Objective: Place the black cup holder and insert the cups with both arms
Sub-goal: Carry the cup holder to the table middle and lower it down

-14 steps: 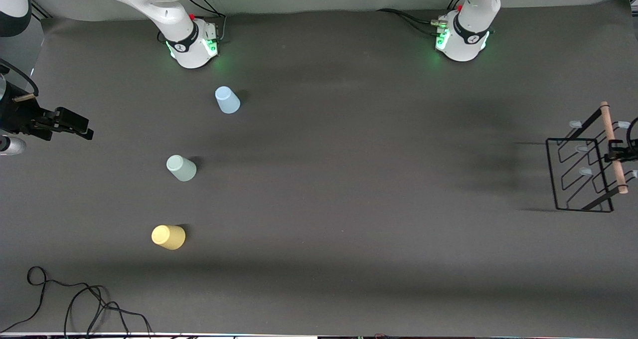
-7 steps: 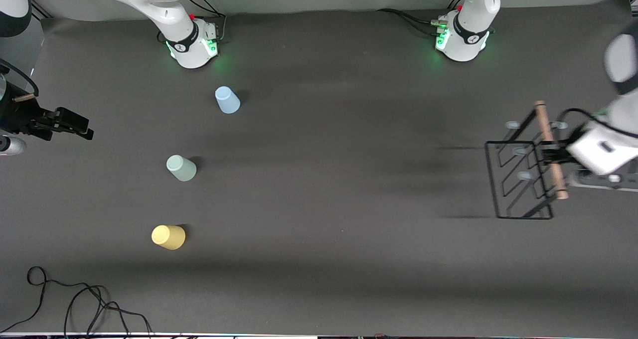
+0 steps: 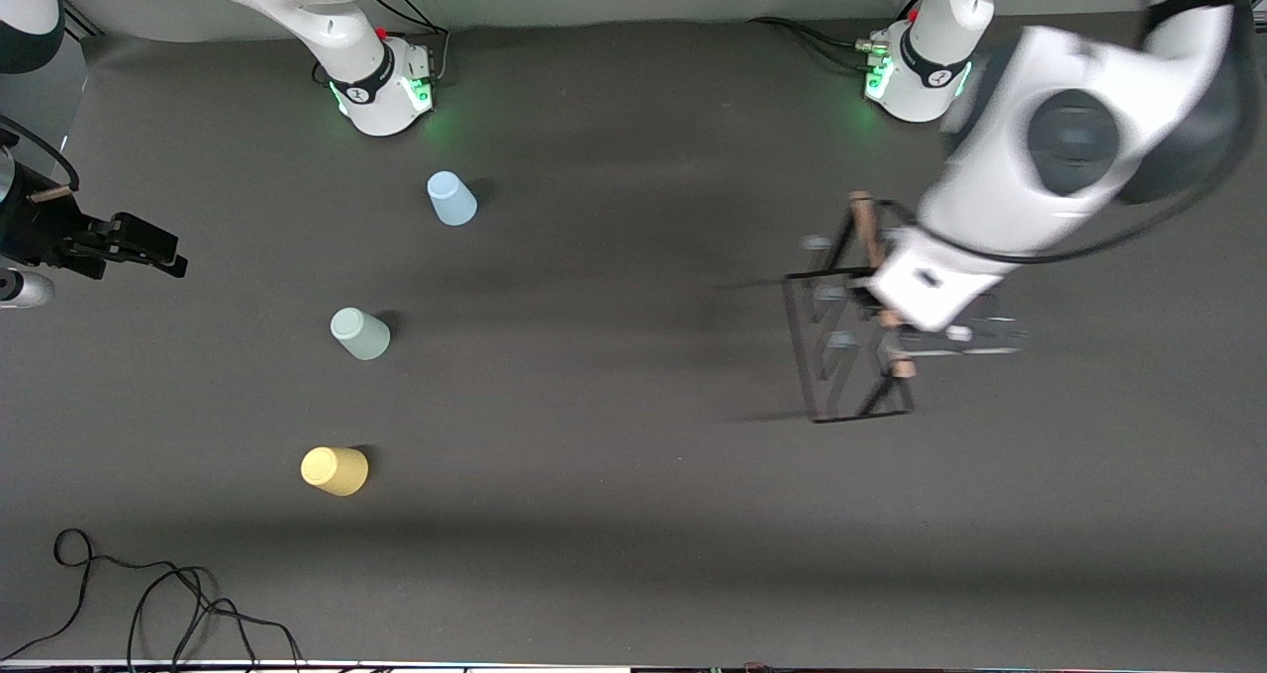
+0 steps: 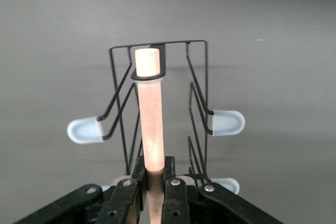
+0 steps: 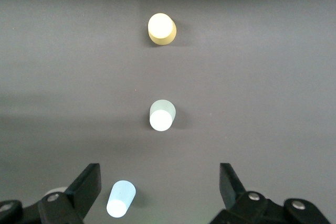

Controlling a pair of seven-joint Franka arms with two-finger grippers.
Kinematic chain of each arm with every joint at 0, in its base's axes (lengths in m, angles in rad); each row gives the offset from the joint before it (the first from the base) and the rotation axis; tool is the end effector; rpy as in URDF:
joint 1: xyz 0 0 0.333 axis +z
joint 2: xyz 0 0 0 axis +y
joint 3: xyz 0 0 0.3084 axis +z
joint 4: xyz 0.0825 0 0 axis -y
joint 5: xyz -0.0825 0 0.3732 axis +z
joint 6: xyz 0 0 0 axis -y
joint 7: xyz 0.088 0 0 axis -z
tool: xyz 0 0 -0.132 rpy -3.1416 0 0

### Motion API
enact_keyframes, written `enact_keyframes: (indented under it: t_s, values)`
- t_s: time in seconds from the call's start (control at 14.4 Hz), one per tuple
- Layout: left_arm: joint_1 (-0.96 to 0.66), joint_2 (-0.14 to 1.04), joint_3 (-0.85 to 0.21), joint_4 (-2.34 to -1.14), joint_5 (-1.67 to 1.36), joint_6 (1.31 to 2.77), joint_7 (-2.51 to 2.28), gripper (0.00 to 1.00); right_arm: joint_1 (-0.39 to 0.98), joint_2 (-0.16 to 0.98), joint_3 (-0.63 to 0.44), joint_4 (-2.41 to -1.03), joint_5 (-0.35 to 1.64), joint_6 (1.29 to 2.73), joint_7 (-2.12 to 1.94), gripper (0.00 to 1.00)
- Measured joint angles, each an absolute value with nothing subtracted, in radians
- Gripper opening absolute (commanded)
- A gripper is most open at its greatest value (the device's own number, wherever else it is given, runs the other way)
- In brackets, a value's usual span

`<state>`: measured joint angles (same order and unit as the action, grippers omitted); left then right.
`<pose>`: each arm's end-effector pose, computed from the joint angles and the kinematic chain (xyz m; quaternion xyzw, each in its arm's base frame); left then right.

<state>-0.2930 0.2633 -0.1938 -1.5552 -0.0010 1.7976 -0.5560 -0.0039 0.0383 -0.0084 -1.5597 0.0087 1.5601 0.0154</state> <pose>0.5587 -0.2836 0.4668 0.9989 0.0378 -0.0197 0.0182 0.5525 -0.0056 0.5751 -0.9997 0.0139 0.0190 0.0042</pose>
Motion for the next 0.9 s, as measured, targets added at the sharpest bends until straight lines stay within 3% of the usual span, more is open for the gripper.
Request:
enact_keyframes:
  t_s: [0.21,0.63,0.9]
  values:
    - [-0.436,0.377,-0.194,-1.485,-0.002,1.854,-0.707,0.00,0.005,-0.003,-0.008,-1.633,0.009,1.577,0.015,1.00]
    - [-0.625,0.671,-0.192,-1.234,-0.003,1.887,-0.862,0.00,0.042,-0.276,-0.007,-2.015,0.009,1.710,0.015,1.00]
    - [-0.671,0.740,-0.191,-1.174,-0.024,1.913,-0.865,0.00,0.044,-0.293,-0.010,-2.090,0.009,1.787,0.008,1.00]
